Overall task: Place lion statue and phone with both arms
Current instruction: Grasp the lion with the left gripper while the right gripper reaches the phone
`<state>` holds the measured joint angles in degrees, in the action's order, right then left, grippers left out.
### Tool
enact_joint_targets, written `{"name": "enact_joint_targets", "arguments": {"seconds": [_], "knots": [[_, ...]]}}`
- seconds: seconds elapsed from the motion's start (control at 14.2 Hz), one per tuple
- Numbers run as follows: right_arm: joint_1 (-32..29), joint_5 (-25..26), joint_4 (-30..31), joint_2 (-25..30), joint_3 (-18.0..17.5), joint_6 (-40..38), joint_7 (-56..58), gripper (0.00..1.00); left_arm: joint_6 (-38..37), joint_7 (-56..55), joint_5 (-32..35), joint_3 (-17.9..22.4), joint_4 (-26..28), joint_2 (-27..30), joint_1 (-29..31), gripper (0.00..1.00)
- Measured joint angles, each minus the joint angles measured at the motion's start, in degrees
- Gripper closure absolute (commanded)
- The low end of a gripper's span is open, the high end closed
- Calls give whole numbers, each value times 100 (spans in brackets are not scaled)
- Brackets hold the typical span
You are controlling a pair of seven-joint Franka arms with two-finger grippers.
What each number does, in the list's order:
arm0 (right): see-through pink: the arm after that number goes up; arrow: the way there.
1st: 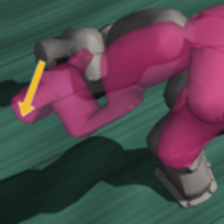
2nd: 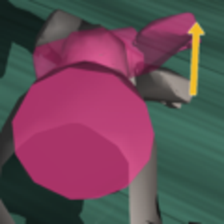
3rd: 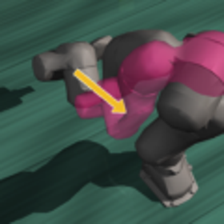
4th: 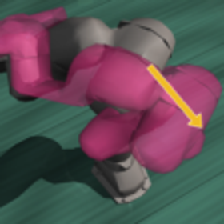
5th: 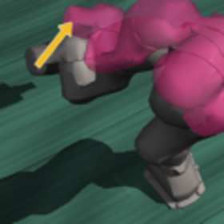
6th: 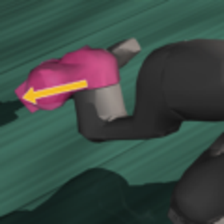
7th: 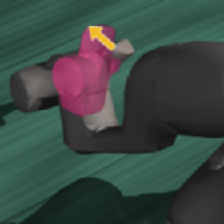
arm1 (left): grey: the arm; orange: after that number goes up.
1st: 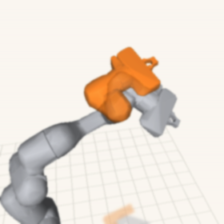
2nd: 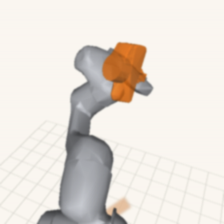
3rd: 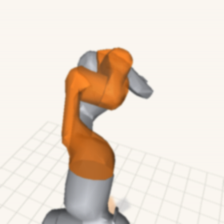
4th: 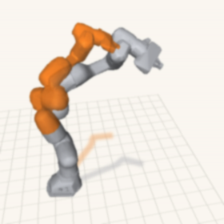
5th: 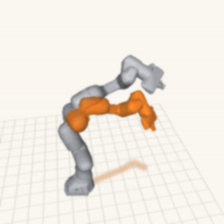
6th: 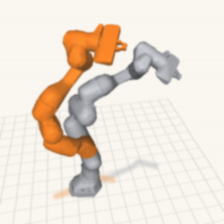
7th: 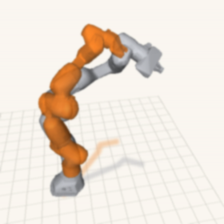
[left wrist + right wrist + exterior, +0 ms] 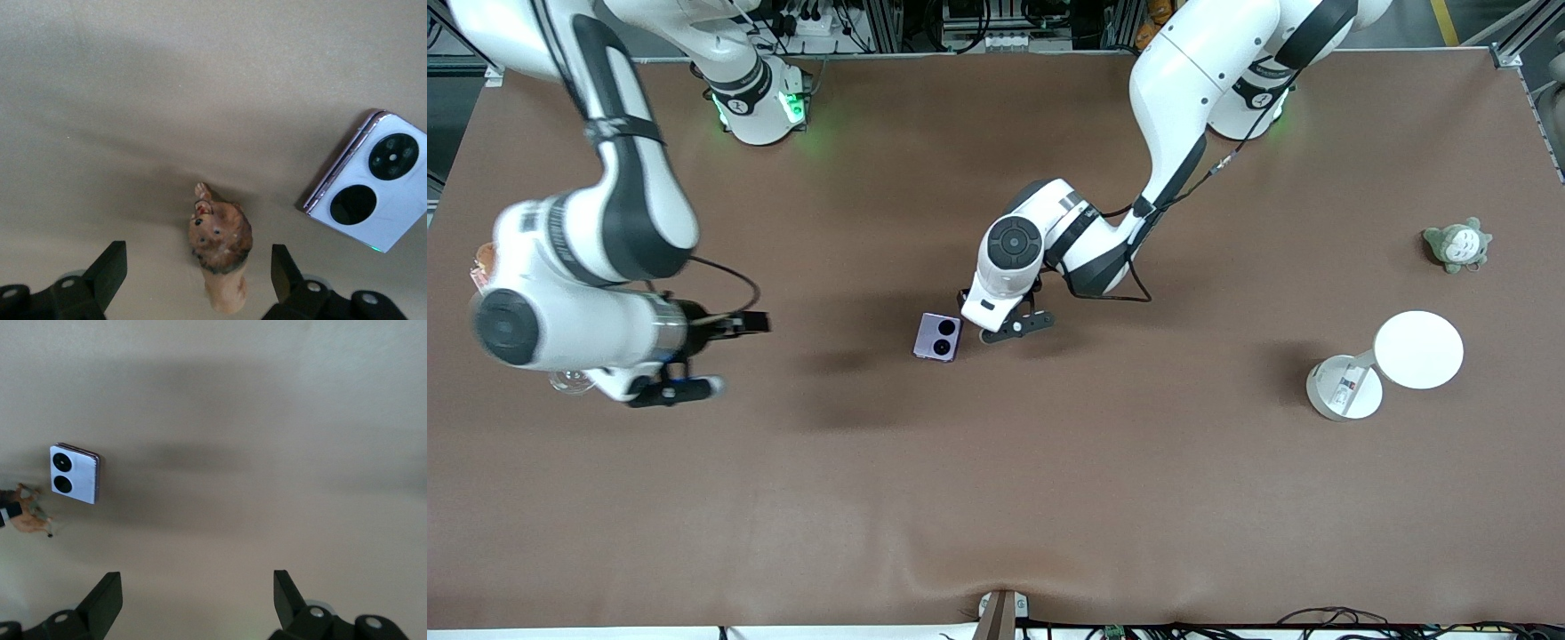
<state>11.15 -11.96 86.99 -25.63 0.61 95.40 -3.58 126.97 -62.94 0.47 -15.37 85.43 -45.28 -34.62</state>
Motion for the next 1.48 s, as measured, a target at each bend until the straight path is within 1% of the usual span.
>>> {"name": "enact_joint_targets", "arguments": {"seconds": [0.14,0.28,0.63,0.78,0.85,0.92,0.99,1.13,1.34,1.48], "knots": [[160,-49,2,-236,-2,380,-396,0,67,-84,0,9,0,-19,1,20],[388,-59,3,-488,-3,760,-882,0,201,-347,0,11,0,-68,-1,22],[901,-71,-1,-905,-9,1410,-1863,0,259,-693,1,11,-1,-141,-18,40],[1068,-71,0,-1010,-9,1581,-2462,0,264,-741,1,11,-5,-141,-20,54],[1136,-71,-1,-1046,-9,1695,-2737,0,267,-772,1,11,-9,-141,-21,67],[1195,-71,-1,-1085,-10,1820,-2942,0,268,-784,1,11,-13,-141,-21,76],[1248,-71,-1,-1123,-9,1916,-3054,0,271,-786,2,11,-15,-141,-21,82],[1348,-71,-1,-1190,-9,2002,-3125,0,283,-789,3,12,-31,-141,-20,87],[1550,-61,1,-1281,-10,2163,-3123,0,285,-793,75,30,-98,-132,10,87],[1756,31,1,-1352,-8,2303,-3102,0,212,-797,105,87,-138,-75,90,87]]}}
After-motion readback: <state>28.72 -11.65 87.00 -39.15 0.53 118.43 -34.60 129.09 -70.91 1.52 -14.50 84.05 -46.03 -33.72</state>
